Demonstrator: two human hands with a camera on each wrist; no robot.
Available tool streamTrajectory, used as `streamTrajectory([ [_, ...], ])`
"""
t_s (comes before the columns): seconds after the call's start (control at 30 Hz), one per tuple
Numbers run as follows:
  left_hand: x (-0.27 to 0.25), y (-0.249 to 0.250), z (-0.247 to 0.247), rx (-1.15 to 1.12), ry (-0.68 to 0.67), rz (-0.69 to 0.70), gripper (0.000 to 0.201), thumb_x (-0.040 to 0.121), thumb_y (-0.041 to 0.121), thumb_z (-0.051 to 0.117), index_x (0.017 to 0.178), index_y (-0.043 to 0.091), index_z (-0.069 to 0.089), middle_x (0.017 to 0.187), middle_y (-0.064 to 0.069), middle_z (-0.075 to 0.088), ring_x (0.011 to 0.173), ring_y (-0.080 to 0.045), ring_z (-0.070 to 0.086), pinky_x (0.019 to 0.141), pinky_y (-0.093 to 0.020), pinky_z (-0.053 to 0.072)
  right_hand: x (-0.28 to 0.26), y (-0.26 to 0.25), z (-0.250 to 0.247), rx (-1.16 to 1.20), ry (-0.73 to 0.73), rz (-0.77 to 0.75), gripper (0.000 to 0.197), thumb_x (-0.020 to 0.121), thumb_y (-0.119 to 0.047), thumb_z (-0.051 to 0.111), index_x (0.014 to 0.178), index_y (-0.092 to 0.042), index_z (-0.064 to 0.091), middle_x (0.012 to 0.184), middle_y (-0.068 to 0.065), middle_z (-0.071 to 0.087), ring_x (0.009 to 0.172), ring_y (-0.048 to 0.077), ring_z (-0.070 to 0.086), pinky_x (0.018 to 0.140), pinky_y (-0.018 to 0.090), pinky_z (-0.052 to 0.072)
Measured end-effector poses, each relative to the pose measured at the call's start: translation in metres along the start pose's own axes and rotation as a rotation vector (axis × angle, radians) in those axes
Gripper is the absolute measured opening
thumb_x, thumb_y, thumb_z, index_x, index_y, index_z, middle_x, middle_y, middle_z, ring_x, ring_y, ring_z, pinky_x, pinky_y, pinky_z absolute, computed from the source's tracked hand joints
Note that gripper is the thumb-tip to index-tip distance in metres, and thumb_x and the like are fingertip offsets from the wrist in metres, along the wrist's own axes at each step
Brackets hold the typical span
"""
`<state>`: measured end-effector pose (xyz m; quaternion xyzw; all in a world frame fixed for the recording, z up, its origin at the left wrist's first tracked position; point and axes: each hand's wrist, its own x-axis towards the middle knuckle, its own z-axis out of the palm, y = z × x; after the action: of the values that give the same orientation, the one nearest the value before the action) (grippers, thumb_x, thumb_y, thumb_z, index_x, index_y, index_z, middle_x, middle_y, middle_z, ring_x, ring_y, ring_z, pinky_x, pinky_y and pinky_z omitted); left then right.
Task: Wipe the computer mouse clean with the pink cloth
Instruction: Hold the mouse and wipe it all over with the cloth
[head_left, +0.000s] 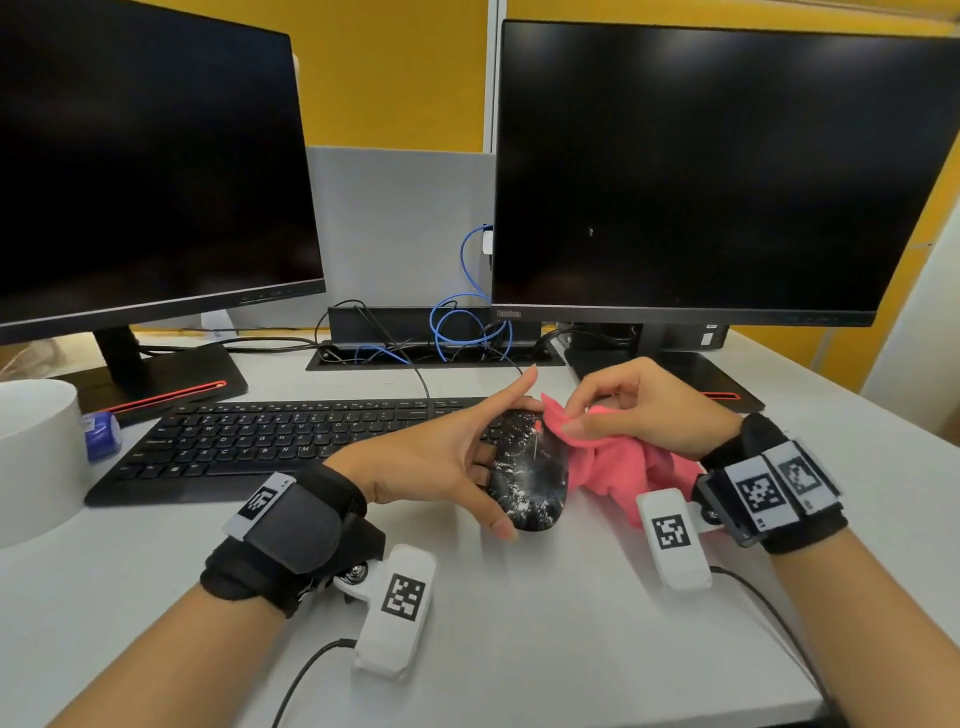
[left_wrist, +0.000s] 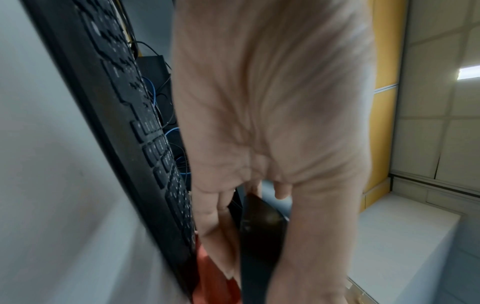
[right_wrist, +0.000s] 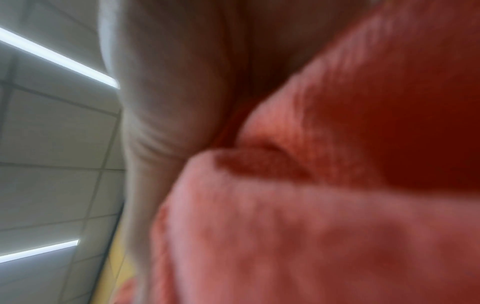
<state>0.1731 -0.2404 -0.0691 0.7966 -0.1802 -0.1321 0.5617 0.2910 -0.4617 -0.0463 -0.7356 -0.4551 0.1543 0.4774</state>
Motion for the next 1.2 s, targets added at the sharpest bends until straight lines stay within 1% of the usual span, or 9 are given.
streamTrajectory([
  [0.23, 0.000, 0.000, 0.000, -0.010, 0.003, 0.005, 0.133, 0.065, -0.024, 0.076, 0.154, 0.042, 0.002, 0.154, 0.015, 0.028, 0.128, -0.022, 0.055, 0.104, -0.046, 0.048, 0.001, 0.002, -0.001, -0.003, 0.039, -0.012, 0.017, 0.076, -0.012, 0.080, 0.087, 0.000, 0.074, 0.084, 0.015, 0.073, 0.078, 0.026, 0.068, 0.074, 0.031, 0.053],
  [0.37, -0.001, 0.000, -0.001, 0.009, -0.001, -0.002, 0.132, 0.065, -0.024, 0.076, 0.154, 0.041, 0.002, 0.152, 0.013, 0.031, 0.127, -0.020, 0.056, 0.100, -0.037, 0.050, -0.002, 0.002, 0.000, -0.097, -0.149, 0.021, 0.008, 0.078, -0.003, 0.077, 0.085, 0.000, 0.074, 0.083, 0.011, 0.073, 0.079, 0.019, 0.067, 0.078, 0.028, 0.053],
  [0.5, 0.000, -0.002, -0.002, -0.003, 0.015, -0.009, 0.132, 0.065, -0.023, 0.077, 0.154, 0.041, 0.003, 0.154, 0.013, 0.030, 0.128, -0.020, 0.055, 0.104, -0.041, 0.048, 0.000, 0.002, -0.008, -0.016, 0.073, -0.027, 0.018, 0.073, -0.015, 0.080, 0.085, -0.003, 0.074, 0.084, 0.011, 0.073, 0.079, 0.025, 0.068, 0.079, 0.038, 0.054],
  [0.63, -0.001, -0.001, -0.003, -0.012, 0.017, -0.011, 0.132, 0.066, -0.022, 0.076, 0.154, 0.041, 0.001, 0.153, 0.013, 0.031, 0.125, -0.021, 0.058, 0.098, -0.036, 0.051, -0.002, -0.001, 0.000, -0.101, -0.151, -0.028, 0.007, 0.078, 0.000, 0.077, 0.083, -0.004, 0.075, 0.084, 0.009, 0.072, 0.080, 0.020, 0.067, 0.079, 0.030, 0.053],
  [0.73, -0.001, 0.000, -0.004, -0.019, 0.028, -0.010, 0.131, 0.067, -0.022, 0.076, 0.154, 0.041, 0.001, 0.152, 0.014, 0.032, 0.124, -0.022, 0.059, 0.100, -0.039, 0.050, 0.000, 0.000, -0.004, -0.021, 0.027, -0.059, 0.011, 0.075, -0.008, 0.080, 0.084, -0.004, 0.074, 0.083, 0.010, 0.072, 0.079, 0.023, 0.067, 0.077, 0.033, 0.052],
  [0.87, -0.002, 0.000, -0.004, -0.004, 0.031, -0.010, 0.132, 0.067, -0.021, 0.077, 0.154, 0.043, 0.001, 0.153, 0.012, 0.031, 0.125, -0.022, 0.058, 0.102, -0.042, 0.049, -0.002, -0.001, 0.005, -0.060, -0.175, -0.059, 0.015, 0.072, -0.020, 0.082, 0.082, -0.011, 0.077, 0.084, 0.011, 0.071, 0.080, 0.022, 0.065, 0.078, 0.034, 0.053],
  [0.97, -0.001, -0.001, -0.005, 0.004, 0.041, -0.022, 0.131, 0.067, -0.020, 0.077, 0.154, 0.042, 0.000, 0.153, 0.013, 0.032, 0.123, -0.023, 0.059, 0.102, -0.044, 0.049, 0.001, 0.001, -0.001, 0.004, -0.021, -0.054, 0.021, 0.070, -0.019, 0.085, 0.084, -0.006, 0.077, 0.084, 0.013, 0.071, 0.079, 0.025, 0.067, 0.076, 0.032, 0.053],
  [1.1, -0.002, -0.001, -0.004, -0.007, 0.052, -0.032, 0.132, 0.067, -0.018, 0.078, 0.153, 0.044, 0.001, 0.152, 0.015, 0.032, 0.123, -0.025, 0.059, 0.103, -0.046, 0.048, -0.001, -0.002, 0.007, -0.035, -0.146, -0.071, 0.018, 0.070, -0.016, 0.083, 0.083, -0.006, 0.076, 0.083, 0.009, 0.071, 0.078, 0.017, 0.067, 0.075, 0.024, 0.053],
  [1.2, -0.002, 0.000, -0.004, -0.016, 0.047, -0.035, 0.131, 0.067, -0.019, 0.077, 0.154, 0.043, 0.001, 0.152, 0.016, 0.033, 0.124, -0.025, 0.059, 0.104, -0.047, 0.047, 0.002, 0.001, 0.004, 0.001, 0.060, -0.046, 0.023, 0.069, -0.017, 0.085, 0.084, -0.003, 0.075, 0.082, 0.016, 0.073, 0.077, 0.026, 0.070, 0.073, 0.029, 0.054],
])
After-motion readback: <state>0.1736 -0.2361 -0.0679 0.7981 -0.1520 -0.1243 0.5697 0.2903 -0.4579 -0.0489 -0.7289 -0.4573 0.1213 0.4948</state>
